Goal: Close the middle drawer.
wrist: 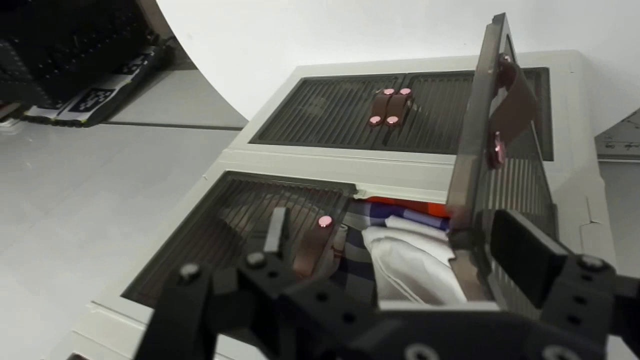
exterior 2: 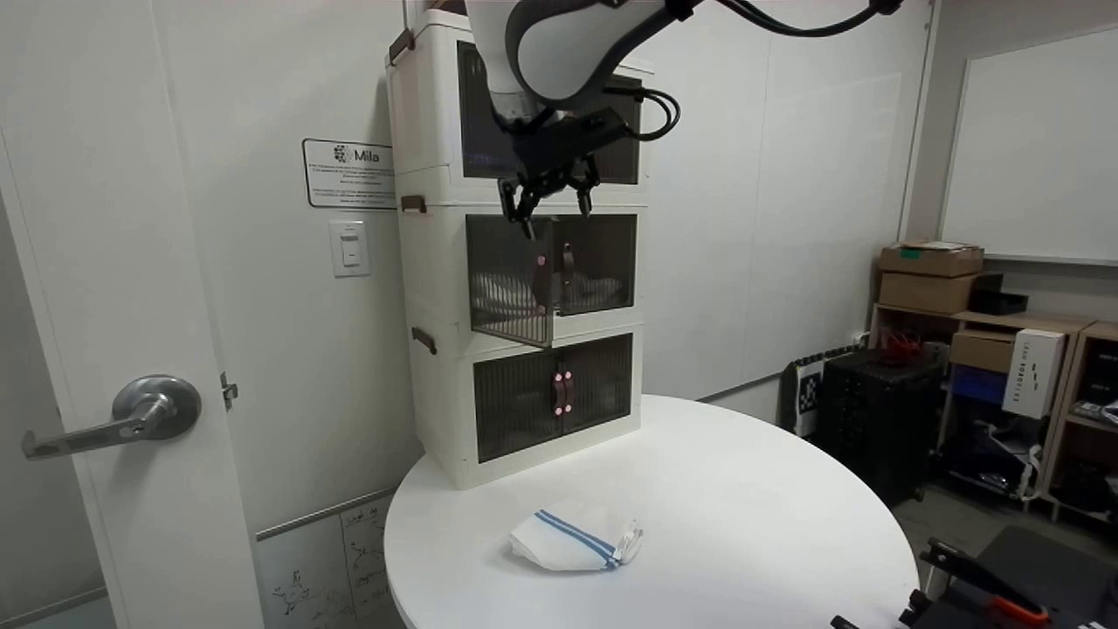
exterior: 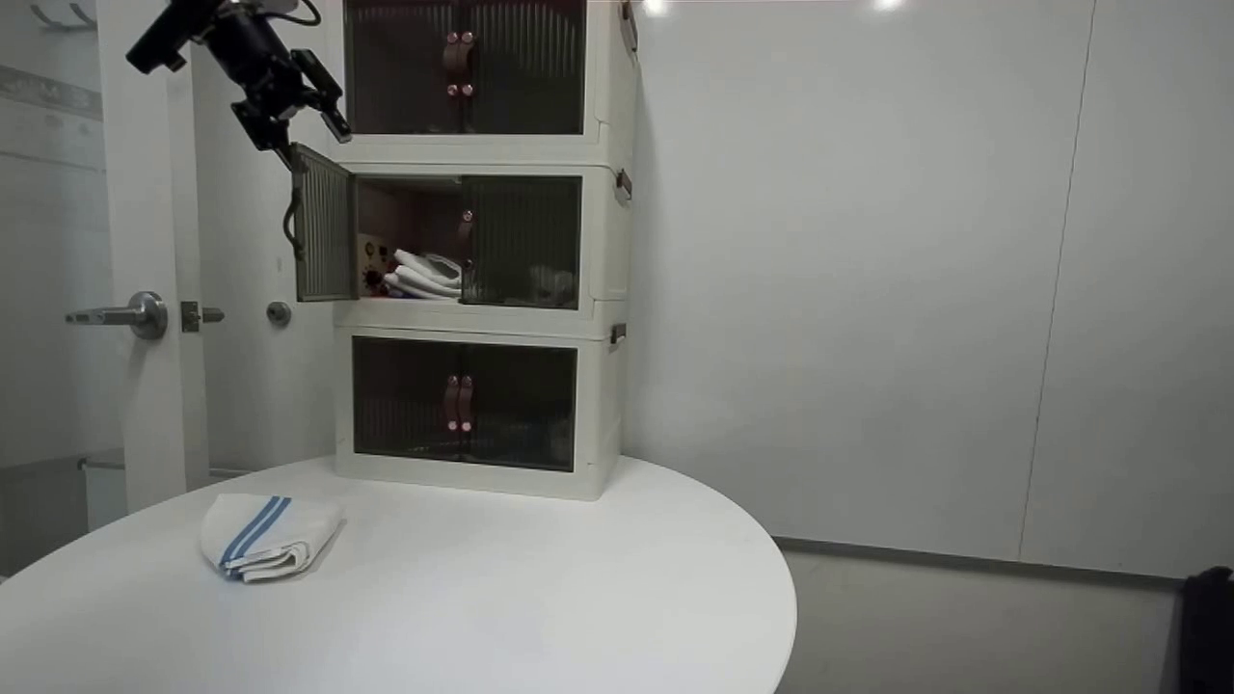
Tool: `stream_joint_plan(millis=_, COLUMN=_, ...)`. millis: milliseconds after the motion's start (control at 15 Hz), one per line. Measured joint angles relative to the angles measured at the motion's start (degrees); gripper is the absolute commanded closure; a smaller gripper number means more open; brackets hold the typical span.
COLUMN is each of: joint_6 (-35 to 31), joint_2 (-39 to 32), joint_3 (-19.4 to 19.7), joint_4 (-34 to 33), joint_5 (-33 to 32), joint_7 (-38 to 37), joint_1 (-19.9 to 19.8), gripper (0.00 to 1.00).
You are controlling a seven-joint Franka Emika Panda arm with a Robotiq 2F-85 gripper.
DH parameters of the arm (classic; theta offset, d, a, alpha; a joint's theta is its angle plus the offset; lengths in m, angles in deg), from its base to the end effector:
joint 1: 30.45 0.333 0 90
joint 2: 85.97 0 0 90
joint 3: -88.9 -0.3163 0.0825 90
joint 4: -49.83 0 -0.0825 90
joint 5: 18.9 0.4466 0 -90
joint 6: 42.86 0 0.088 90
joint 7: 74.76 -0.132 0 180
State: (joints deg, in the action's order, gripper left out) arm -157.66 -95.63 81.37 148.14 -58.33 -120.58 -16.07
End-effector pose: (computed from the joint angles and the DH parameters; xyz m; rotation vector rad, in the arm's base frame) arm 0.6644 0.2059 0.4688 2.6213 -0.2122 0.6011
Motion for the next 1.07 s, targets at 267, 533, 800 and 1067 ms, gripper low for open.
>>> stream_joint_plan(millis=267, joint_6=1.3, joint_2=-0.05, joint_3=0.83, joint_4=0.03, joint_5=-3.08, joint_7=-3.38, joint_1=-0.32, gripper=0.0)
stream_joint_plan(millis=533, joint_6=0.98, joint_2=-0.18, joint_3=1.12, joint_4=0.04, joint_5=-3.44, joint_7=-5.13, joint_1=-0.97, gripper=0.0)
stream_joint_plan(millis=800, joint_6=-5.56, joint_2=-0.18, joint_3=1.11, joint_4=0.19, joint_5=5.47, joint_7=-3.54, joint_1=-2.41, gripper=0.0)
stream_joint_plan(millis=1067, joint_6=-13.5, joint_2=-0.16, joint_3=1.14, joint_4=0.54, joint_5=16.93, joint_7=-0.22, joint_1=-4.5, gripper=0.0)
